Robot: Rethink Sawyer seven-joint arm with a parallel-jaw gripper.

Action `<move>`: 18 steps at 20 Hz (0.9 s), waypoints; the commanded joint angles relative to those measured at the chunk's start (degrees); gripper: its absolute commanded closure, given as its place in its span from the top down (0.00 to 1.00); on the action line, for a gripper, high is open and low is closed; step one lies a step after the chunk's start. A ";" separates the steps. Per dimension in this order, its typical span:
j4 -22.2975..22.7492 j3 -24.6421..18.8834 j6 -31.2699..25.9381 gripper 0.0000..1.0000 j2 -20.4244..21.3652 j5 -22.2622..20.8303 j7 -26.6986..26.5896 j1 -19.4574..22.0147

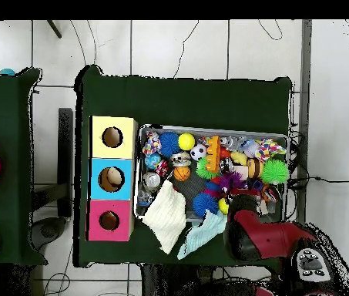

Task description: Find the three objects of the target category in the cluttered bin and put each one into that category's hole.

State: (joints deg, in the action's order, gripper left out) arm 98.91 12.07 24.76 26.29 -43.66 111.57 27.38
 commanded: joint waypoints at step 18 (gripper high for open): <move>-11.84 -0.43 2.33 1.00 -6.15 9.25 1.72 -7.61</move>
State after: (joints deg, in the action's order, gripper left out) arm 94.49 12.52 25.15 25.56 -40.21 111.57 22.86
